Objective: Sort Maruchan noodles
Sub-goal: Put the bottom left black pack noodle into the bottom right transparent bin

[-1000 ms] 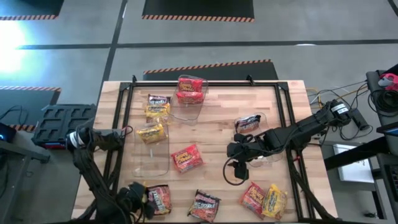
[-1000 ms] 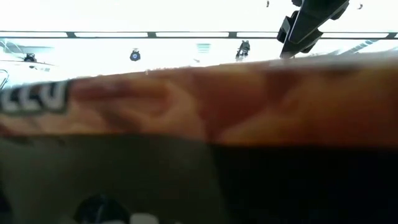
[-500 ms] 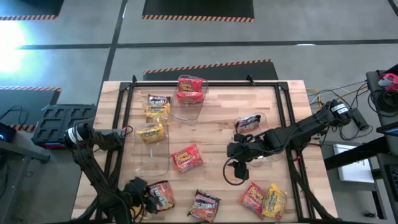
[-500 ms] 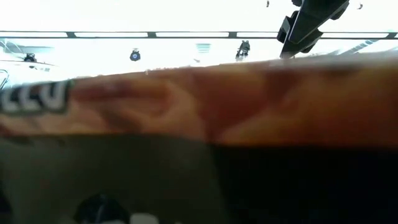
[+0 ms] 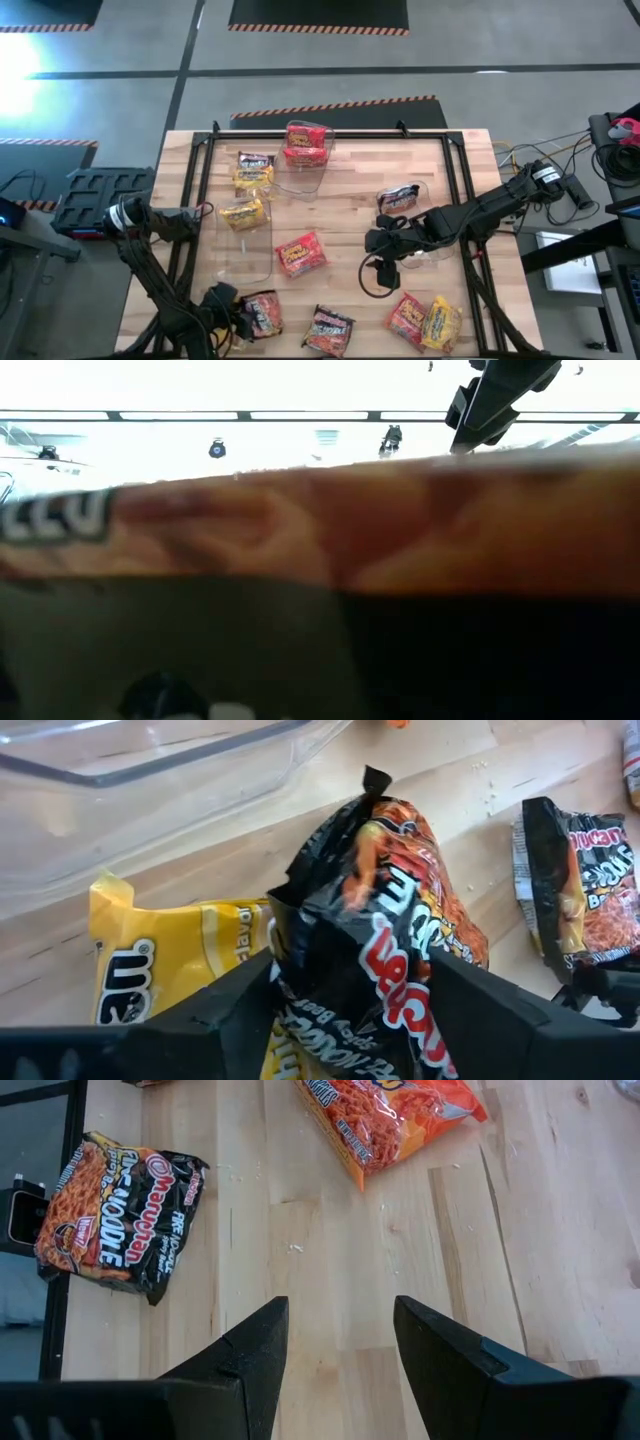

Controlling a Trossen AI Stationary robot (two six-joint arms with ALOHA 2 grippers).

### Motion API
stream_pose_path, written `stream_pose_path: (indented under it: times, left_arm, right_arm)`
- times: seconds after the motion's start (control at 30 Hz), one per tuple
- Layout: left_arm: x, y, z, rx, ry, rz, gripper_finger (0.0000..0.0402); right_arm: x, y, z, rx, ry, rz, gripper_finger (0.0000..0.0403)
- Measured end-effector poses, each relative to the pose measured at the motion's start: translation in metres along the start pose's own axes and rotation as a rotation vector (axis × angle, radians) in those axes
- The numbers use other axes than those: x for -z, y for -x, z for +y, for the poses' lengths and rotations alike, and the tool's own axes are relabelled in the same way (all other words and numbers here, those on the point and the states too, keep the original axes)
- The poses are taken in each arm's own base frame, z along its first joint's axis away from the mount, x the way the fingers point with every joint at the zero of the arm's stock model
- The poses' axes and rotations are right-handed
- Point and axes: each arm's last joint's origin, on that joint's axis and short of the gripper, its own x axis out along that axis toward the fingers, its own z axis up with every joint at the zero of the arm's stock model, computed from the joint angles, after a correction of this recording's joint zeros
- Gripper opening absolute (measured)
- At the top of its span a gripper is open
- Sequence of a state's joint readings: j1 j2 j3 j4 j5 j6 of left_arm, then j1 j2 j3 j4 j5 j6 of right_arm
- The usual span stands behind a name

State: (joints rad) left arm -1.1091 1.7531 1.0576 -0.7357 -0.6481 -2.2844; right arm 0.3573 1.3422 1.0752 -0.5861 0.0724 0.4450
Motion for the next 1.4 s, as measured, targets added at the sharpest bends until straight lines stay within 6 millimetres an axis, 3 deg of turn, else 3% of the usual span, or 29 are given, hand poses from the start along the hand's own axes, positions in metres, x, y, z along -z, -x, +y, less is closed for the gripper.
stream_pose_path:
  times: [0.27, 0.87, 1.07, 1.23, 1.4]
  left_arm:
    - [0.0, 0.0, -0.001, 0.01, -0.004, -0.006, 0.0178]
    - [0.0, 0.011, -0.018, 0.111, -0.083, -0.071, 0.0173]
    - [-0.003, 0.018, -0.029, 0.137, -0.185, -0.122, 0.0168]
    - [-0.01, 0.018, -0.038, 0.145, -0.3, -0.187, 0.016]
    - [-0.021, 0.014, -0.051, 0.144, -0.39, -0.256, 0.0159]
  right_arm:
    - [0.0, 0.0, 0.0, 0.0, 0.0, 0.0, 0.0173]
    - [0.0, 0.0, 0.0, 0.0, 0.0, 0.0, 0.0173]
    - [0.0, 0.0, 0.0, 0.002, 0.002, -0.001, 0.0173]
    - [-0.006, 0.0, 0.0, 0.045, 0.161, -0.075, 0.0173]
    - [-0.013, 0.001, 0.004, 0.004, 0.112, -0.153, 0.0173]
